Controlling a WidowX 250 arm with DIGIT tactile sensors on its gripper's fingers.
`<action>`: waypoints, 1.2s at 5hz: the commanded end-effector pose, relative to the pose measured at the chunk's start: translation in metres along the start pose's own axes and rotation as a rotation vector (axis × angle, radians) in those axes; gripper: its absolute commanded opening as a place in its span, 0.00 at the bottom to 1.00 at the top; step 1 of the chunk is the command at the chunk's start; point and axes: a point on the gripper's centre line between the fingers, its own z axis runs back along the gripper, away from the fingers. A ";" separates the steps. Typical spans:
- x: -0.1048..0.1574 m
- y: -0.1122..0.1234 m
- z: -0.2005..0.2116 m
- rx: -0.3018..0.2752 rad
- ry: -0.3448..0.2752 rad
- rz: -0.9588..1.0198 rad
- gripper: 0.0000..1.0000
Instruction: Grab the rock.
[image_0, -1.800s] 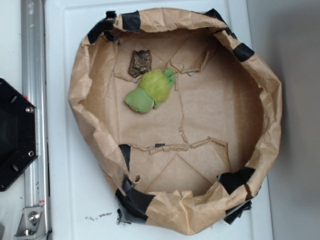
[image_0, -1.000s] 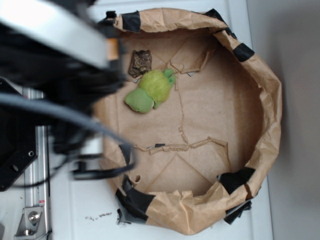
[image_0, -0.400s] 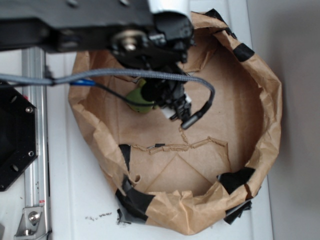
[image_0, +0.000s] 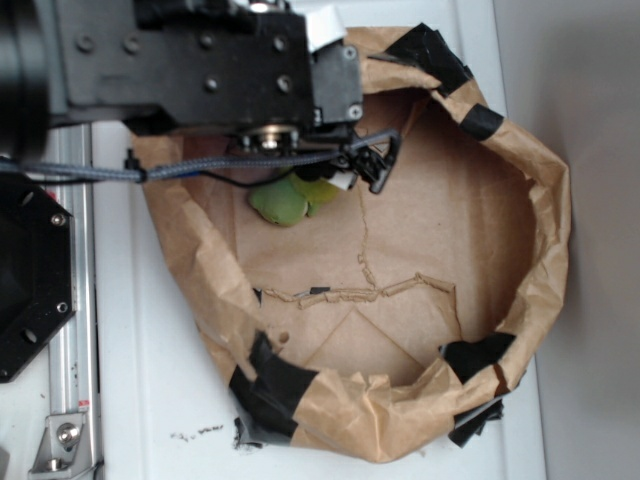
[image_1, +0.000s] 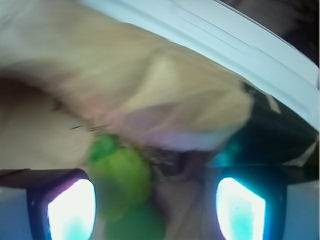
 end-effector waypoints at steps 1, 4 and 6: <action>0.003 0.014 0.005 -0.014 -0.012 0.045 1.00; -0.015 0.007 0.029 -0.074 -0.047 0.147 1.00; -0.028 -0.012 0.013 -0.095 -0.186 0.278 1.00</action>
